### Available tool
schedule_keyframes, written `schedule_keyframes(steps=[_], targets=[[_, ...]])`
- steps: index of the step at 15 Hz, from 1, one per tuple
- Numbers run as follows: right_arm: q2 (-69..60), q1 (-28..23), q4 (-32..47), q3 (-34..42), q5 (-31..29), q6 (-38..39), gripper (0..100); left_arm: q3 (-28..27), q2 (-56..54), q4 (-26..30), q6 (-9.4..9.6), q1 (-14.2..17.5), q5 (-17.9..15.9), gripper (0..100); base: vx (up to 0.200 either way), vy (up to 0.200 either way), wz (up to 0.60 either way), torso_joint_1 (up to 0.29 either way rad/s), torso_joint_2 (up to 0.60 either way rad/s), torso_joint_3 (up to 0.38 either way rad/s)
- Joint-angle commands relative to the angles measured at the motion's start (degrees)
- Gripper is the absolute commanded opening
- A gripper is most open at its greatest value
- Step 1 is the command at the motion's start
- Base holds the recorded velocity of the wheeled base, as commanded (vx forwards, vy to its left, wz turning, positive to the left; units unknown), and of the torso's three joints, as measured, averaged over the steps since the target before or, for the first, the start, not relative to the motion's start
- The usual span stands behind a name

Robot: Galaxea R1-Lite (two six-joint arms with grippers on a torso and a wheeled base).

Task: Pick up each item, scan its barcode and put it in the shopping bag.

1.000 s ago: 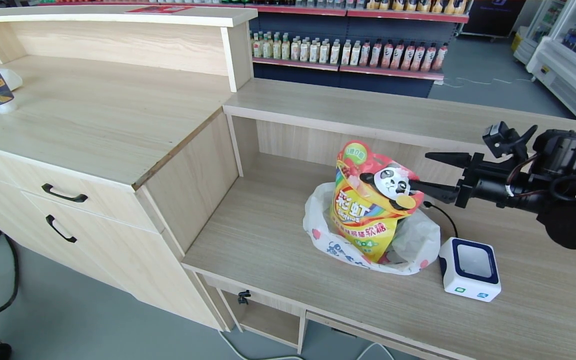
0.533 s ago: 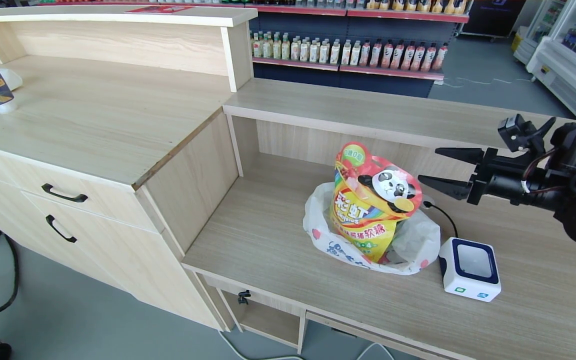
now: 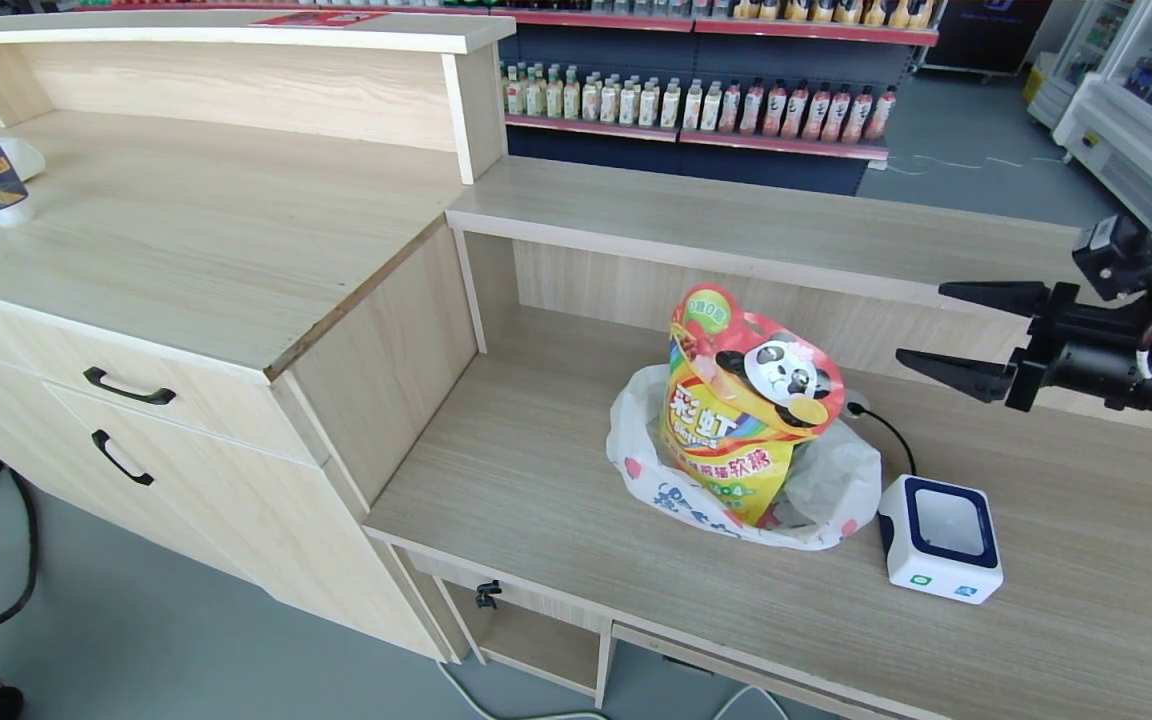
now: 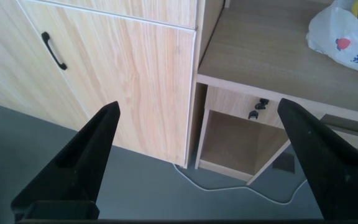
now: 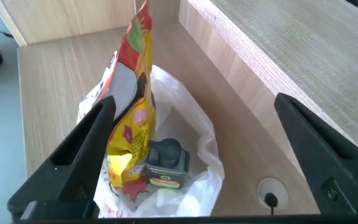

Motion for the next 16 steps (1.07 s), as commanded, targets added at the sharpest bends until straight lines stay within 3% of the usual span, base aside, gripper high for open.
schedule_keyframes(steps=[1,2,5,10,12,14,16], targets=[[-9.44,-12.62,13.66,0.68,0.2,-16.0,100,0.0,0.0,0.0,0.02,0.02,0.01,100,0.0,0.0,0.0,0.0,0.0,0.0],[-10.93,-17.11,19.46,0.24,0.64,-20.75,100,0.0,0.0,0.0,0.02,0.02,0.01,100,0.0,0.0,0.0,0.0,0.0,0.0],[-15.33,-24.14,27.9,0.5,4.42,-23.21,100,0.0,0.0,0.0,0.02,0.02,0.01,100,0.0,0.0,0.0,0.0,0.0,0.0],[-16.64,-25.02,27.72,-1.78,4.69,-22.77,100,0.0,0.0,0.0,0.02,0.02,0.01,100,0.0,0.0,0.0,0.0,0.0,0.0],[-17.87,-24.49,27.63,-2.75,1.26,-17.85,100,0.0,0.0,0.0,0.02,0.02,0.01,100,0.0,0.0,-0.6,0.002,0.0,0.002],[-19.28,-22.47,26.76,-4.07,-1.73,-8.0,100,0.0,0.0,0.0,0.02,0.02,0.01,100,0.0,0.0,-0.3,0.004,0.0,0.001],[-19.46,-20.8,19.55,-4.33,-2.17,2.37,100,0.0,0.0,0.0,0.02,0.02,0.01,100,0.0,0.0,0.0,0.0,0.0,0.0]])
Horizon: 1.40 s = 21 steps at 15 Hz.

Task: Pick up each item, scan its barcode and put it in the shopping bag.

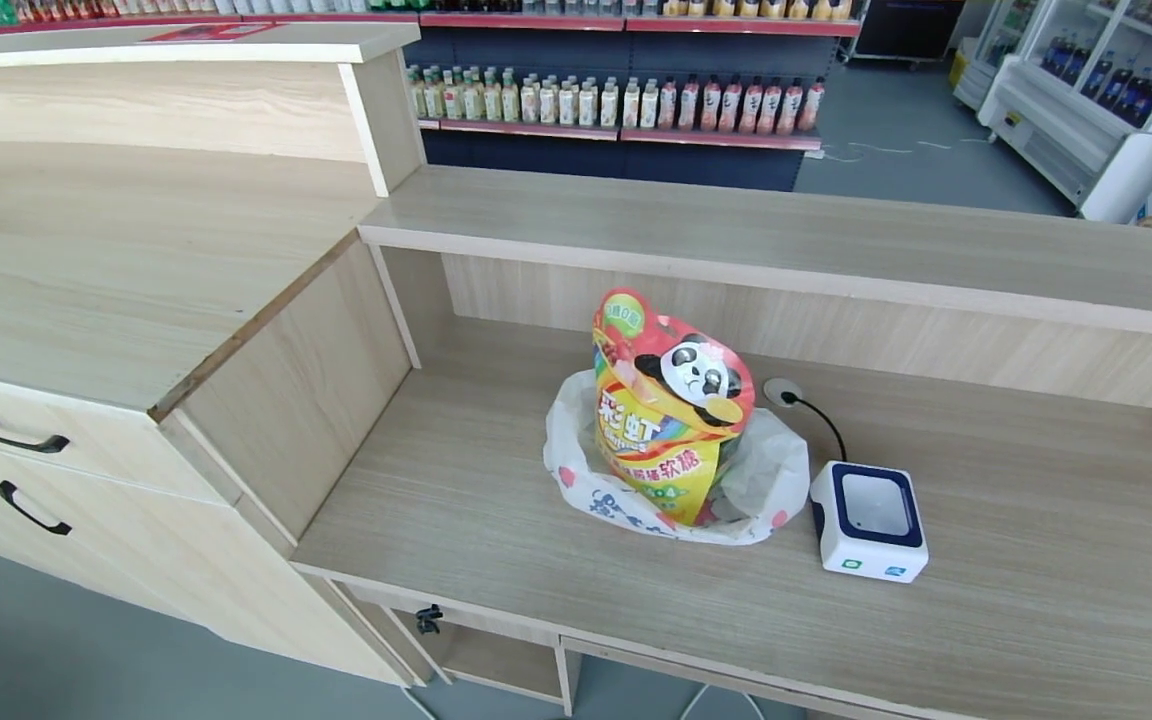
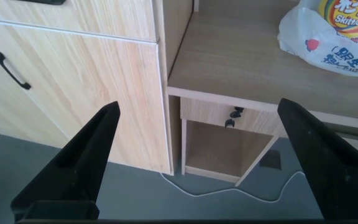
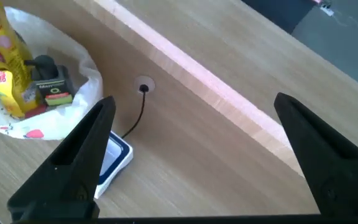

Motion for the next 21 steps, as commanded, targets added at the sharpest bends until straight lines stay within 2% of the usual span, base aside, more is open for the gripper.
schedule_keyframes(steps=[1,4,5,9,15,17,20,21], targets=[[-0.86,1.83,-4.43,-0.32,-1.42,5.97,100,0.0,0.0,0.02,-0.01,-0.12,0.02,100,0.0,0.0,0.0,0.0,0.0,0.0],[-2.61,2.79,-5.31,0.3,-12.85,10.71,100,0.0,0.0,0.02,-0.01,-0.12,0.02,100,0.0,0.0,0.0,0.0,0.0,0.0],[-2.88,2.97,-5.31,1.27,-20.06,12.47,100,0.0,0.0,0.02,-0.01,-0.12,0.02,100,0.0,0.0,0.0,0.0,0.0,0.0],[-4.28,2.79,-10.85,6.27,-21.2,10.89,100,0.0,0.0,0.02,-0.01,-0.12,0.02,100,0.0,0.0,0.0,0.0,0.0,0.0],[-5.87,4.81,-10.32,6.19,-22.87,9.13,100,0.0,0.0,0.02,-0.01,-0.12,0.02,100,0.0,0.0,-0.6,0.003,0.0,0.002],[-6.31,4.9,-10.41,7.33,-24.19,9.13,100,0.0,0.0,0.02,-0.01,-0.12,0.02,100,0.0,0.0,0.0,0.0,0.0,0.0],[-9.21,6.4,-10.14,13.22,-25.07,12.65,100,0.0,0.0,0.11,-0.01,-0.12,0.02,100,0.0,0.0,0.0,0.0,0.0,0.0],[-11.75,8.77,-9.26,16.12,-29.11,13.88,100,0.0,0.0,0.02,-0.01,-0.12,0.02,100,0.0,0.0,0.0,0.0,0.0,0.0]])
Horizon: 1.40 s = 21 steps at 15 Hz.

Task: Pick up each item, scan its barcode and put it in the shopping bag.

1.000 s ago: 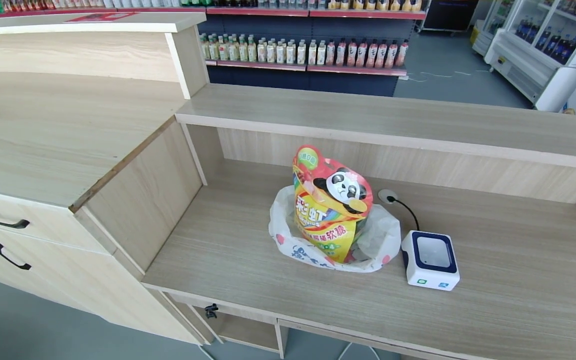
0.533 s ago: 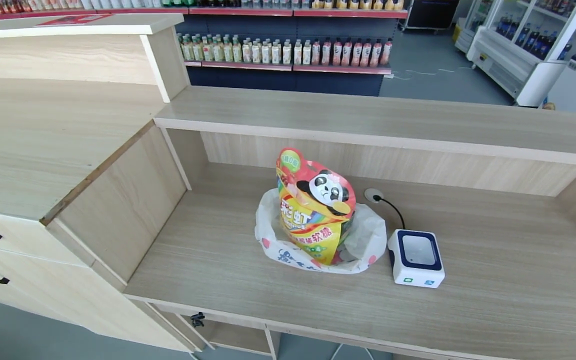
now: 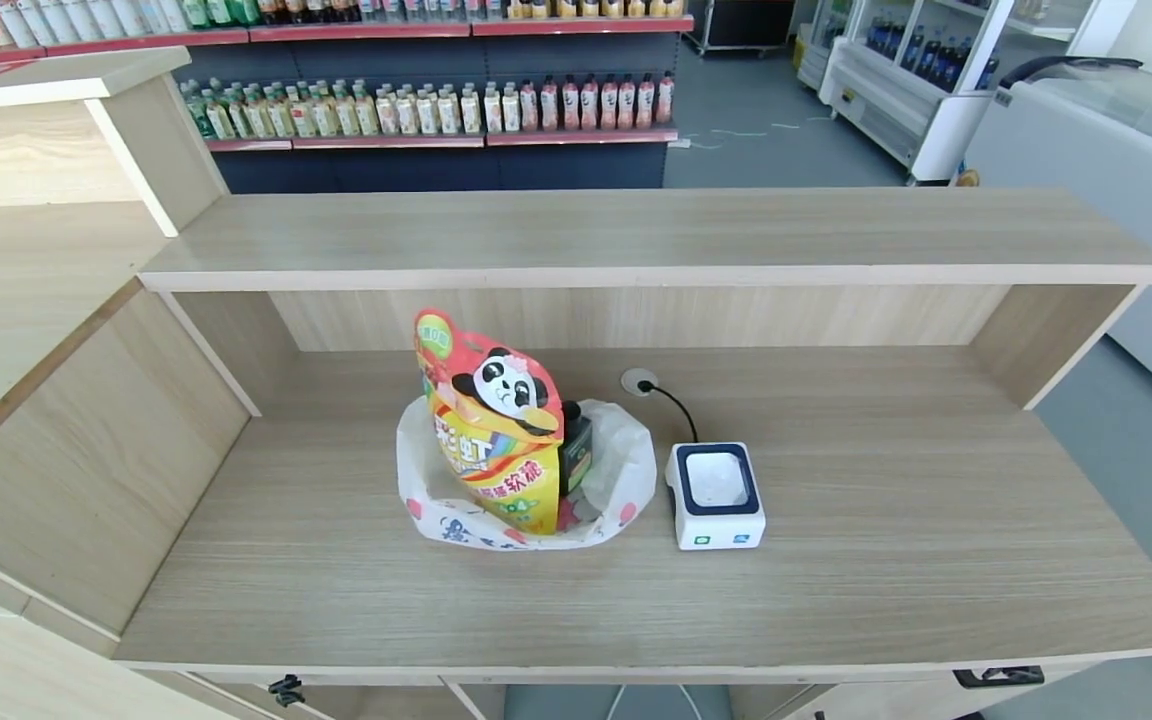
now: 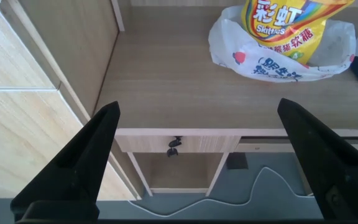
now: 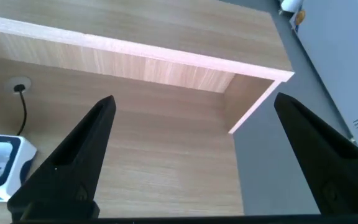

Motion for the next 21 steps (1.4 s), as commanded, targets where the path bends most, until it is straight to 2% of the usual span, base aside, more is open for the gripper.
schedule_keyframes(steps=[1,2,3,7,9,11,12,13,15,16,19,21], targets=[[-5.16,5.61,1.48,5.57,-8.06,1.65,100,0.0,-0.02,0.0,0.02,0.04,-0.01,100,0.0,0.0,0.0,0.0,0.0,0.0],[-6.83,7.81,1.04,9.26,-14.82,3.5,100,0.0,-0.02,0.0,0.02,0.04,-0.01,100,0.0,0.0,0.0,0.0,0.0,0.0],[-9.73,8.77,0.78,14.01,-18.95,6.14,100,0.0,-0.02,0.0,0.02,0.04,-0.01,100,0.0,0.0,0.0,0.0,0.0,0.0],[-25.55,11.23,0.69,35.98,-19.74,7.1,100,0.0,-0.02,0.0,0.02,-0.05,-0.01,100,0.0,0.0,0.0,0.0,0.0,0.0],[-36.01,11.59,2.89,43.28,-19.48,7.02,100,0.0,-0.02,0.0,0.02,0.04,-0.01,100,0.0,0.0,0.0,0.0,0.0,0.0],[-45.94,13.34,15.02,43.28,-18.87,6.84,100,0.0,-0.02,0.0,0.02,0.04,-0.01,100,0.0,0.0,0.0,0.0,0.0,0.0],[-57.01,14.4,26.62,43.28,-18.6,6.58,100,0.0,-0.02,0.0,0.02,0.04,-0.01,100,0.0,0.0,0.0,0.0,0.0,0.0],[-62.55,16.24,31.19,43.28,-18.25,7.54,100,0.0,-0.02,0.0,0.02,0.04,-0.01,100,0.0,0.0,0.0,0.0,0.0,0.0],[-66.51,21.25,29.96,43.28,-18.43,8.6,100,0.0,-0.02,0.0,0.02,0.04,-0.01,100,0.0,0.0,0.0,0.0,0.0,0.0],[-66.51,21.34,29.87,43.28,-18.78,8.51,100,0.0,-0.02,0.0,0.02,0.04,-0.01,100,0.0,0.0,0.0,0.0,0.0,0.0],[-66.42,21.69,30.4,43.28,-24.67,3.76,100,0.0,-0.02,0.09,0.02,0.04,-0.01,100,0.0,0.0,0.0,0.0,0.0,0.0],[-65.72,23.54,30.75,43.28,-24.93,3.41,100,0.0,-0.02,0.0,0.02,0.04,-0.01,100,0.0,0.0,0.0,0.0,0.0,0.0]])
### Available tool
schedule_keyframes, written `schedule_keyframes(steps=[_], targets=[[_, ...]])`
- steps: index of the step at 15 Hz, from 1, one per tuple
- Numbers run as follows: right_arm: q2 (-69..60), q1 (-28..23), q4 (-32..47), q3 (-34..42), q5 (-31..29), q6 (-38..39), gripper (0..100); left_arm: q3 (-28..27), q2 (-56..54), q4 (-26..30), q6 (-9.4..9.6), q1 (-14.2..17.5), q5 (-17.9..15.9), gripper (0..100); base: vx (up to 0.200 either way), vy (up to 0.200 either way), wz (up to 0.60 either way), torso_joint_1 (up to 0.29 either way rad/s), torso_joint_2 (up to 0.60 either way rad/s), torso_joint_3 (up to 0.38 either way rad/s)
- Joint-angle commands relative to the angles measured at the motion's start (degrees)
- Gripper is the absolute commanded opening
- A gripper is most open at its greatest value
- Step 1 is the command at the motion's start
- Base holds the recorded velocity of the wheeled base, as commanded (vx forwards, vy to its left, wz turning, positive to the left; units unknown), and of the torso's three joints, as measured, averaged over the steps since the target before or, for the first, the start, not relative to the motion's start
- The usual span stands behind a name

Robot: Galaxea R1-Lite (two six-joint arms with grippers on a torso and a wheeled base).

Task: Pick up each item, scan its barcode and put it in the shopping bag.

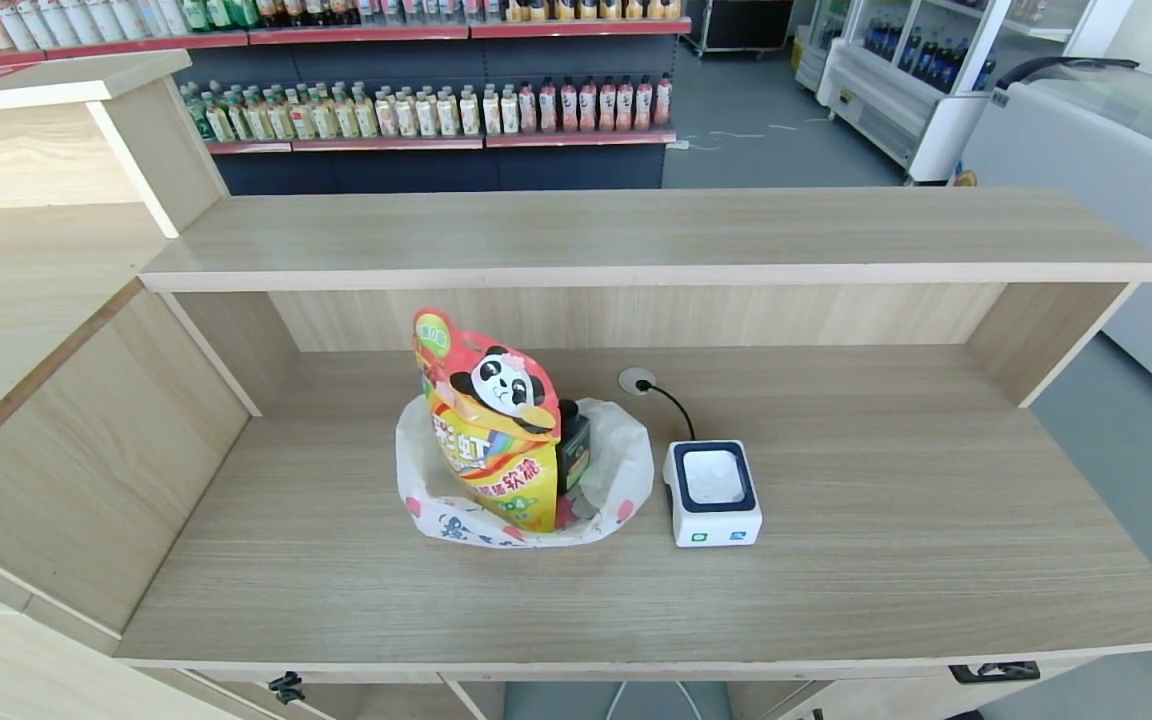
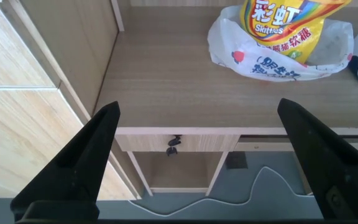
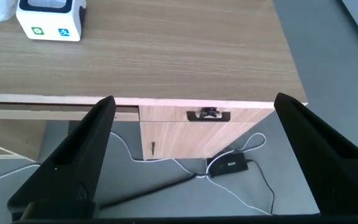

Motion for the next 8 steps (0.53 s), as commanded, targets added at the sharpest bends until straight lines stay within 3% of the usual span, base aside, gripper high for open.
schedule_keyframes(steps=[1,8], targets=[[-1.25,1.08,0.17,0.02,-0.06,0.2,100,0.0,0.0,0.0,-0.01,0.02,0.01,100,0.0,0.0,0.0,0.0,0.0,0.0],[-5.38,4.33,0.35,0.02,-0.06,0.82,100,0.0,0.0,0.0,-0.01,0.02,0.01,100,0.0,0.0,0.0,0.0,0.0,0.0]])
